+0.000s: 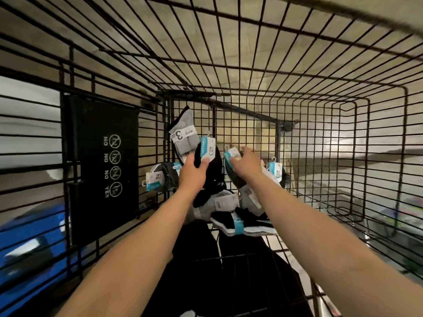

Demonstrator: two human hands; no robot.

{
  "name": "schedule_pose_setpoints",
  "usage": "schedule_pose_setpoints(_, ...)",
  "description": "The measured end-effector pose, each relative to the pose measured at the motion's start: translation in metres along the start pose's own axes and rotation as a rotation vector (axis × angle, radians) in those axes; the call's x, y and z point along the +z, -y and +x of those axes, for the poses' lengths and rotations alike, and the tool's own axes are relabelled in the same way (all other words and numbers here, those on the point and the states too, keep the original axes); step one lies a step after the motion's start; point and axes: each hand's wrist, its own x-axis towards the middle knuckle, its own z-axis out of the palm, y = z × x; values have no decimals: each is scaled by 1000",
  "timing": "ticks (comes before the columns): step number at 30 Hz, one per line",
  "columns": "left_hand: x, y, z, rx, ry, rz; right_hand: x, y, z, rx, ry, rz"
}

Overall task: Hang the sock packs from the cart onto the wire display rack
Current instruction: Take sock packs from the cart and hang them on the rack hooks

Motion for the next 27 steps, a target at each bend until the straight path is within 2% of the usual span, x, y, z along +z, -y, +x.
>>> schedule_pose_setpoints(3,6,10,3,-17,1,-8,6,0,9,21,-14,-244)
schedule_pose_setpoints(7,9,10,2,-34,-2,-20,15,-9,11,45,-43,-261)
schedule_pose_setpoints(11,9,2,-3,-34,19,-3,14,-12,1,18,-60,-149)
schedule_pose_setpoints(15,10,-17,-20,26,19,46,-10,-4,-29,-6,-165,-22)
schedule_pose_setpoints(18,6,-38,-39,56,25,41,-38,3,-61,-92,-246,106)
schedule_pose_setpoints(22,-8,-72,-73,160,65,30,-76,19,-110,-225,-396,369)
schedule_pose_setpoints(27,-24,-108,-122,316,95,-5,-115,29,-173,-243,-525,405)
